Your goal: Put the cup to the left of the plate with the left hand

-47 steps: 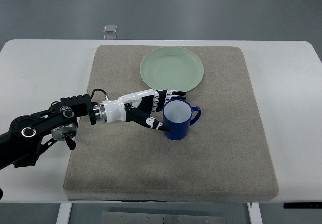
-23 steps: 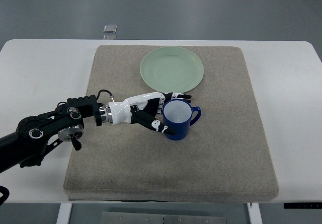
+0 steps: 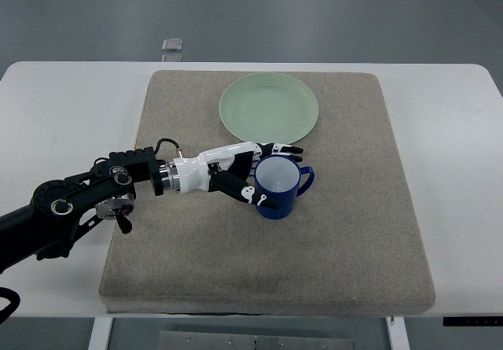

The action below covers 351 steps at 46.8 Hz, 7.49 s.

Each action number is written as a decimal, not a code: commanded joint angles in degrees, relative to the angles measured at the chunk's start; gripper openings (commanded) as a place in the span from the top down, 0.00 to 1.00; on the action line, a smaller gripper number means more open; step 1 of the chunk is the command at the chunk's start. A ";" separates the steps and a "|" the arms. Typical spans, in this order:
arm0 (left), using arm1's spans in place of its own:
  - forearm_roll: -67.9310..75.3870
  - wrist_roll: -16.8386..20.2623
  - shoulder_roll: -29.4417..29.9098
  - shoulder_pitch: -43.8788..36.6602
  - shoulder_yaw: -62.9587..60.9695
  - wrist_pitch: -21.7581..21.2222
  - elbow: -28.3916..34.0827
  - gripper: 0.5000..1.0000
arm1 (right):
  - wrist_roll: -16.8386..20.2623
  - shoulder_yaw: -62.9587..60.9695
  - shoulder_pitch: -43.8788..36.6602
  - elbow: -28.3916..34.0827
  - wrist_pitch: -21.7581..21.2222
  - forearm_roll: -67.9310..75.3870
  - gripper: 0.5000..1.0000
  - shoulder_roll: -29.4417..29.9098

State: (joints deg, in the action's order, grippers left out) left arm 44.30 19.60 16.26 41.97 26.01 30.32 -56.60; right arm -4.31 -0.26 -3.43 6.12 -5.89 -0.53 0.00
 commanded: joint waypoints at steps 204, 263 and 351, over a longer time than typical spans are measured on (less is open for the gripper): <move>-4.13 8.88 -0.09 -0.39 14.07 -24.96 21.01 0.46 | 0.00 0.00 0.00 0.03 0.00 0.00 0.13 0.00; -11.68 10.90 -1.41 -1.45 14.50 -24.08 20.48 0.00 | 0.00 0.00 0.00 0.03 0.00 0.00 0.13 0.00; -48.52 -2.46 -0.09 10.86 21.54 -22.32 21.36 0.00 | 0.09 0.00 0.00 0.03 0.00 0.00 0.13 0.00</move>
State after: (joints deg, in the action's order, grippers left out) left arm -4.21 17.14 16.22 52.82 47.55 8.02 -35.12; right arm -4.30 -0.26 -3.43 6.15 -5.89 -0.53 0.00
